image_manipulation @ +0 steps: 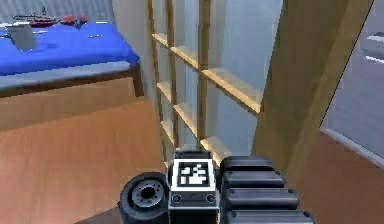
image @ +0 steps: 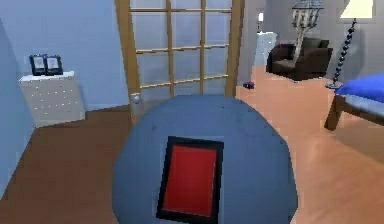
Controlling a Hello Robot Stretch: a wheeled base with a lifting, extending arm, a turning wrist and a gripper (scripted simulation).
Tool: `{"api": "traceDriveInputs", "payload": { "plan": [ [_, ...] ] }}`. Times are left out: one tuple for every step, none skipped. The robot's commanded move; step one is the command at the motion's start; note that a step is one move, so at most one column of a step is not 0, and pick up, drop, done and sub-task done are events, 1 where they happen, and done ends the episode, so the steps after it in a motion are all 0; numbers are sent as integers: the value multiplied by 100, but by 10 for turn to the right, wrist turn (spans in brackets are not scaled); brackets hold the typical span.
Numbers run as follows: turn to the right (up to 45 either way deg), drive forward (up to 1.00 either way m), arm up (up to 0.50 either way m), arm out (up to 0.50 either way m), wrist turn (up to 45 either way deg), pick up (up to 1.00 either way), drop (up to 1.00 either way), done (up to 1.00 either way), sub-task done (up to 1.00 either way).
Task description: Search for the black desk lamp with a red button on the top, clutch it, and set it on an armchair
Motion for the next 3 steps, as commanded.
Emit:
{"api": "traceDriveInputs", "payload": {
  "plan": [
    [270,0,0,0,0,0,0,0,0],
    [0,100,0,0,0,0,0,0,0],
    [0,100,0,0,0,0,0,0,0]
  ]
}}
